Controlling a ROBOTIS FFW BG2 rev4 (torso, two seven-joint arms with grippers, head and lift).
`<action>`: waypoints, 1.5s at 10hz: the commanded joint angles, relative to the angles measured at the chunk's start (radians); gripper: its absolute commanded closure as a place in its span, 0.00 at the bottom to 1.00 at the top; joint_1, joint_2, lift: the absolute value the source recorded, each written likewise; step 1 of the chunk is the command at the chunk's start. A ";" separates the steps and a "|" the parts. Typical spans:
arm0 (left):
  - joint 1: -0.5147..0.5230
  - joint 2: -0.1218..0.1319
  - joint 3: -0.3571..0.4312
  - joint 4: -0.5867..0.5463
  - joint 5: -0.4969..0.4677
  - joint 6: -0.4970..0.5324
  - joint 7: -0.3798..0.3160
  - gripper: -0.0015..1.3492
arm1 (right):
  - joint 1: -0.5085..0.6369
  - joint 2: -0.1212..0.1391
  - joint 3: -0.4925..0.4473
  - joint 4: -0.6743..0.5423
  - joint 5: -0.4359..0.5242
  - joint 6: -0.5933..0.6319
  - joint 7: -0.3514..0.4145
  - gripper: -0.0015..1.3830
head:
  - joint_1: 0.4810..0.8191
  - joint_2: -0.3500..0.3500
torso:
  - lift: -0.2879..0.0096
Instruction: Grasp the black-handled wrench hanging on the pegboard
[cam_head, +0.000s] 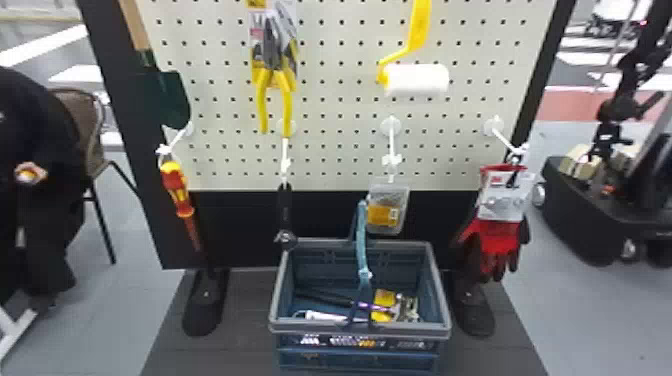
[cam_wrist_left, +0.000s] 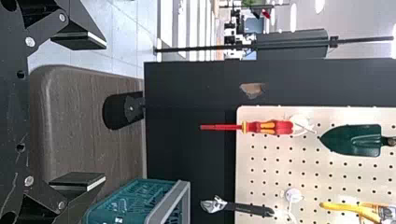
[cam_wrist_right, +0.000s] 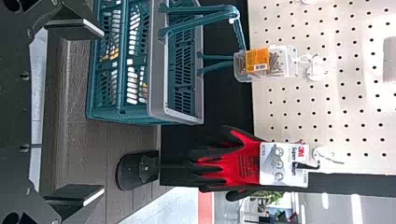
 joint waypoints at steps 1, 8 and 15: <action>-0.041 -0.013 -0.018 0.007 -0.012 0.027 0.000 0.21 | -0.004 0.000 0.000 0.001 -0.001 0.001 0.000 0.10 | 0.20 0.50 | 0.63; -0.370 0.018 -0.112 0.063 -0.030 0.213 -0.158 0.21 | -0.008 0.000 0.002 0.006 -0.003 0.006 0.000 0.10 | 0.20 0.50 | 0.63; -0.760 0.147 -0.270 0.265 0.045 0.353 -0.313 0.19 | -0.017 0.002 0.003 0.008 -0.003 0.009 0.000 0.10 | 0.20 0.50 | 0.63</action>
